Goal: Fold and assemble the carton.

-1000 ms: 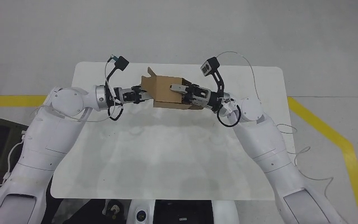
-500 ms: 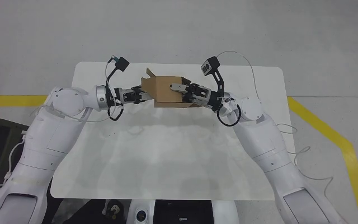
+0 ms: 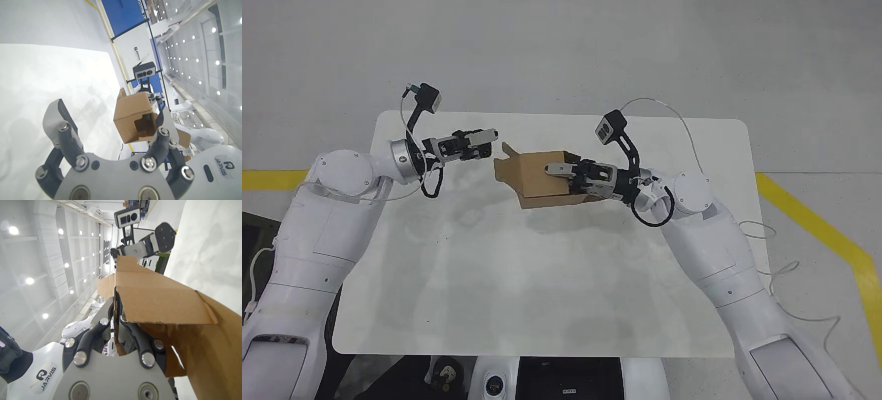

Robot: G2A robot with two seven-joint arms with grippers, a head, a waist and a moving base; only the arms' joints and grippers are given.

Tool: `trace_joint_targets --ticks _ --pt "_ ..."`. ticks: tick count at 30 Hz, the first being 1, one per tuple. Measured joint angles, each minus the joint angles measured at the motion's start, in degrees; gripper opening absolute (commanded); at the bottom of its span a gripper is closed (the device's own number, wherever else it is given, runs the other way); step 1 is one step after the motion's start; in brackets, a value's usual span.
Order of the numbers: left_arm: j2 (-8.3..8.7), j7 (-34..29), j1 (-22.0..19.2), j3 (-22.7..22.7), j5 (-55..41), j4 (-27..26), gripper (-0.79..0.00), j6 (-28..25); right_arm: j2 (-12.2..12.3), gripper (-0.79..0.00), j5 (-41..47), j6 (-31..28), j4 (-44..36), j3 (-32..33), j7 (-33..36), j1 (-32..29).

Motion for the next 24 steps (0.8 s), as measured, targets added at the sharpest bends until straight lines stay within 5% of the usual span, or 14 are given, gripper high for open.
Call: trace_joint_targets --ticks 8,24 --pt "-0.66 0.6 -1.2 1.5 2.8 1.8 0.000 0.0 -0.4 -0.785 0.7 1.2 -0.4 -1.8 3.1 0.8" --pt "-0.96 -4.6 -1.0 1.8 2.7 1.0 0.000 -3.0 -0.3 -0.785 0.7 -2.6 1.4 0.4 -1.6 1.1"
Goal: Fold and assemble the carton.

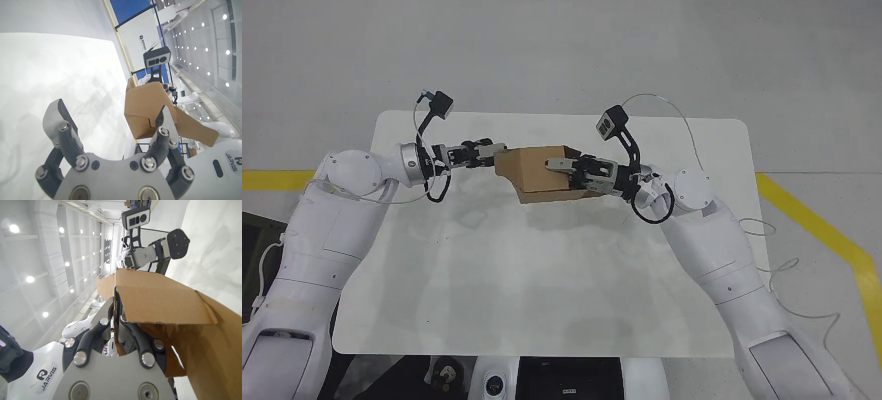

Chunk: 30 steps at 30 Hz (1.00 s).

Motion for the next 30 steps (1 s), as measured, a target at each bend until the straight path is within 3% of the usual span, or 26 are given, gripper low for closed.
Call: trace_joint_targets --ticks 15,30 --pt "0.12 -0.7 1.9 -0.5 1.3 -4.7 0.000 0.0 -0.3 -0.785 0.5 -1.4 0.8 0.2 -1.3 0.1" --pt "-0.40 -0.9 1.5 0.3 1.7 -5.3 0.000 0.3 -0.6 -0.785 0.9 -1.1 -0.3 -0.8 -0.2 0.0"
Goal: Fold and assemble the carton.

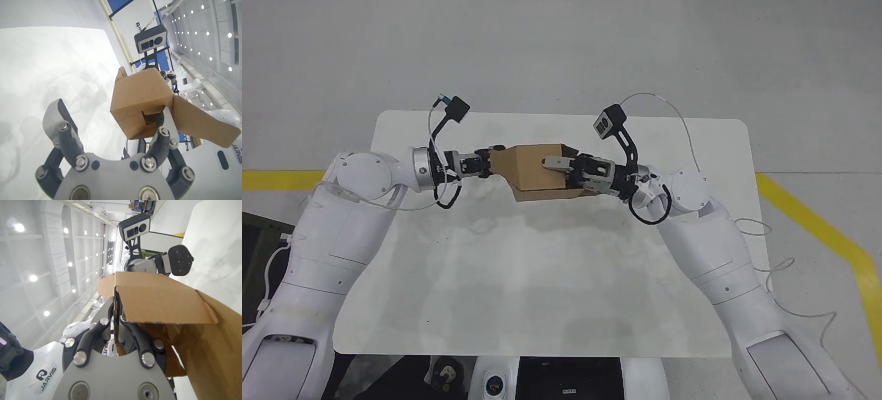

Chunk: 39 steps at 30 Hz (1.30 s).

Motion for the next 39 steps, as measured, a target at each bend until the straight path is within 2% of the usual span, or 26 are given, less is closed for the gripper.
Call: trace_joint_targets --ticks 25,39 --pt "-0.31 0.2 0.2 -0.4 0.9 0.0 0.000 0.2 -0.1 -0.785 -0.8 -0.2 0.6 0.2 0.6 0.2" --pt "0.33 0.4 0.5 -4.0 0.0 0.5 0.000 0.7 1.5 -0.785 -12.3 1.7 1.2 3.6 -6.4 -0.6"
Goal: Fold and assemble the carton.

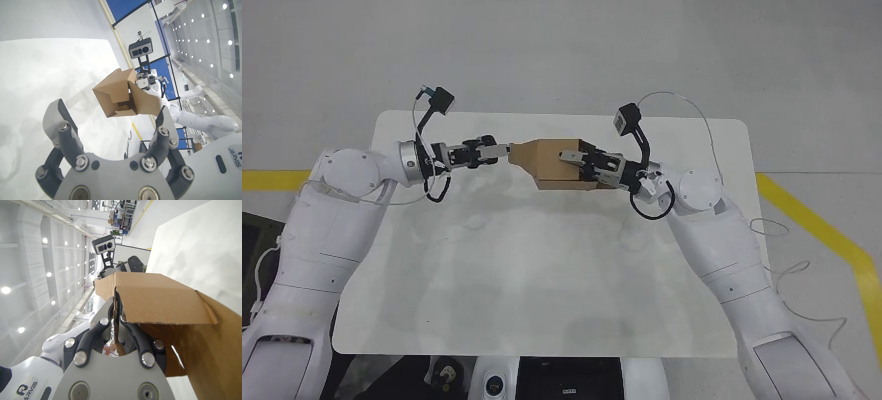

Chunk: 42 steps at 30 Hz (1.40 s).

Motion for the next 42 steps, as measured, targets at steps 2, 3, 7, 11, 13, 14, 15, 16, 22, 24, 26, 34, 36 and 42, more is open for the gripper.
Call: trace_joint_targets --ticks 2,3,7,11,13,14,15,16,22,24,26,34,36,42 --pt "0.14 -0.2 0.2 -0.6 -0.2 -0.5 0.000 0.0 0.1 -0.785 -0.8 0.6 -0.1 0.1 -0.7 -0.2" --pt "0.23 -0.4 0.3 -0.9 -0.3 -0.9 0.000 0.0 0.1 -0.785 -1.1 1.0 -0.2 0.1 -1.0 -0.3" --pt "0.36 -0.6 0.7 -1.4 0.0 -2.1 0.000 0.1 0.0 -0.785 -1.4 1.7 -0.3 -0.4 -1.3 -0.3" --pt "0.30 -0.3 0.7 -0.8 1.6 -2.7 0.000 0.3 -0.1 -0.785 -1.4 1.8 -0.4 -1.0 -1.3 0.1" --pt "0.23 -0.1 0.5 -0.4 2.6 -2.6 0.000 0.6 -0.1 -0.785 -1.7 1.6 -0.7 -1.3 -1.3 0.3" --pt "0.21 0.1 0.4 -0.3 3.2 -2.5 0.000 0.6 -0.1 -0.785 -1.9 1.5 -1.0 -1.4 -1.2 0.4" --pt "0.17 0.4 0.2 0.0 4.1 -2.4 0.000 0.6 -0.2 -0.785 -2.1 1.3 -1.2 -1.5 -1.1 0.4" --pt "0.14 0.6 0.1 0.1 4.7 -2.3 0.000 0.7 -0.2 -0.785 -2.1 1.3 -1.4 -1.6 -1.1 0.4" --pt "-0.04 1.5 -0.4 1.0 7.3 -0.5 0.000 1.0 -0.2 -0.785 -1.6 0.7 -2.4 -1.8 -0.8 0.3" --pt "-0.05 1.4 -0.3 1.2 7.7 0.0 0.000 0.9 -0.2 -0.785 -1.4 0.6 -2.7 -1.7 -0.7 0.3" --pt "-0.04 1.4 -0.2 1.3 8.0 0.4 0.000 0.8 -0.2 -0.785 -1.2 0.6 -2.8 -1.6 -0.6 0.1" --pt "0.01 1.2 0.1 1.2 8.7 1.6 0.000 0.5 -0.2 -0.785 0.8 0.1 -3.9 -1.6 0.1 -0.3" --pt "-0.01 1.1 0.1 1.3 8.6 1.7 0.000 0.6 -0.3 -0.785 1.4 -0.1 -4.1 -1.7 0.3 -0.4" --pt "-0.16 0.9 0.4 1.8 8.0 1.0 0.000 0.9 -0.4 -0.785 2.9 -0.6 -4.2 -1.9 0.6 -0.5"
